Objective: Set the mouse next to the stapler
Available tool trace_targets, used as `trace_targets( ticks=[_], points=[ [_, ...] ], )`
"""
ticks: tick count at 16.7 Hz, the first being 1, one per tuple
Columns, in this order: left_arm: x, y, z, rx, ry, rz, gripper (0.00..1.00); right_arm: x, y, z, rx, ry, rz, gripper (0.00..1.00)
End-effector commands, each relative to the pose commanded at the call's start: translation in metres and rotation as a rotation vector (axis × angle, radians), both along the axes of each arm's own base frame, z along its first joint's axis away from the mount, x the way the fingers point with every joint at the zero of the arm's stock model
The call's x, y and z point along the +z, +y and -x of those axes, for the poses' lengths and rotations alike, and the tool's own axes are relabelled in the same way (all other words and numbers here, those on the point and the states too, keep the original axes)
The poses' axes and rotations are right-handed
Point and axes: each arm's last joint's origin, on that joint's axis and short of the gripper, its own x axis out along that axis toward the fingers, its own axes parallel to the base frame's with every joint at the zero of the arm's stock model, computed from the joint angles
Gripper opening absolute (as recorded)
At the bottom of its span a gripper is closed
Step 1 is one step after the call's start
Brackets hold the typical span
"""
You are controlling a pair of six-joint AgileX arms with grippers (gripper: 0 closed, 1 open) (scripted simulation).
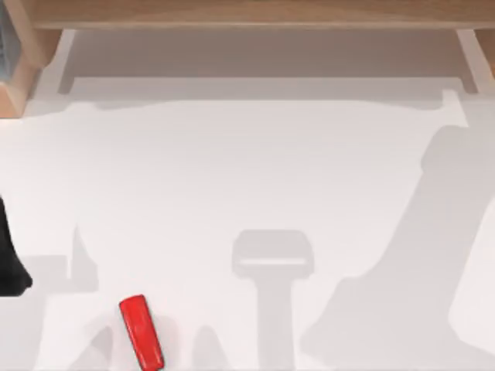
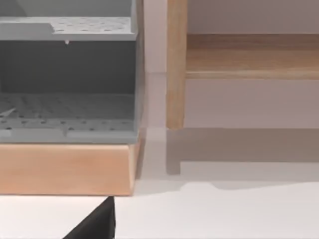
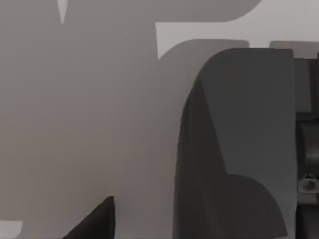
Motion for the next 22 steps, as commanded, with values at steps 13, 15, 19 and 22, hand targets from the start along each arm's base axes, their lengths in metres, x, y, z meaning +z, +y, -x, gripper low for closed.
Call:
trace_targets(
  ticks=[13,15,19,22],
  points=[
    [0.0,0.0,0.0,0.0,0.0,0.0,1.0,0.0,0.0,0.0,0.0,0.0,0.0,0.02],
    [0.0,0.0,0.0,0.0,0.0,0.0,1.0,0.0,0.0,0.0,0.0,0.0,0.0,0.0],
    [0.0,0.0,0.0,0.0,0.0,0.0,1.0,0.0,0.0,0.0,0.0,0.0,0.0,0.0],
    [0.0,0.0,0.0,0.0,0.0,0.0,1.0,0.0016,-0.0006,0.0003,-0.003,-0.003,0.001,0.0]
  ],
)
